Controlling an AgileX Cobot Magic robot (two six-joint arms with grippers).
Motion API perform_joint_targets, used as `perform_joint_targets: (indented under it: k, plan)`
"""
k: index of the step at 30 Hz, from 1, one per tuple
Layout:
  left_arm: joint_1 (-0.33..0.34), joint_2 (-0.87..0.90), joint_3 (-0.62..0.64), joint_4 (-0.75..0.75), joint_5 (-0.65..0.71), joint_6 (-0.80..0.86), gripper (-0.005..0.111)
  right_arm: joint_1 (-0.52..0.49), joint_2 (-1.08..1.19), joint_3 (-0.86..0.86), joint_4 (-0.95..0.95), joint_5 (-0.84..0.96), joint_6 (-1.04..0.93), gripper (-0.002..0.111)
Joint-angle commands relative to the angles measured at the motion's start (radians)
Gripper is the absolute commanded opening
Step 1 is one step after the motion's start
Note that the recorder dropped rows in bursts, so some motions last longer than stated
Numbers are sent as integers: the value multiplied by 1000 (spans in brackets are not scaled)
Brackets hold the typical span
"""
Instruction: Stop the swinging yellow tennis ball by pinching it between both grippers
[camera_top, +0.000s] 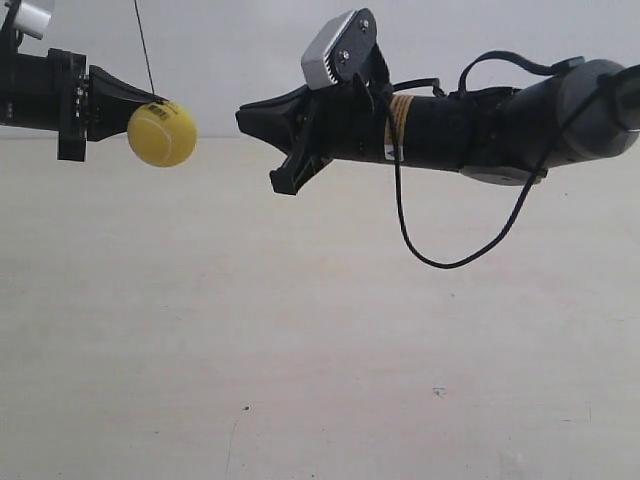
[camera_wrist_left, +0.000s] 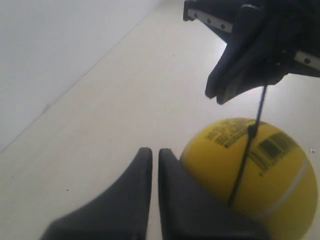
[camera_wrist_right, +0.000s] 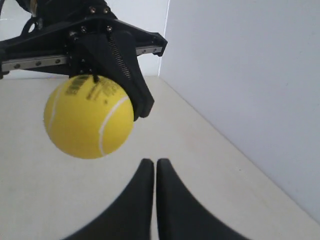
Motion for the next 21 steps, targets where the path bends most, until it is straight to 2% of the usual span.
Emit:
perform_joint_targets:
  k: [1, 21]
  plan:
    - [-3, -10, 4, -10, -4, 4, 5, -3, 42, -35, -35, -57, 45, 0]
    - [30, -10, 4, -10, -4, -22, 5, -3, 48, -44, -75, -119, 32, 0]
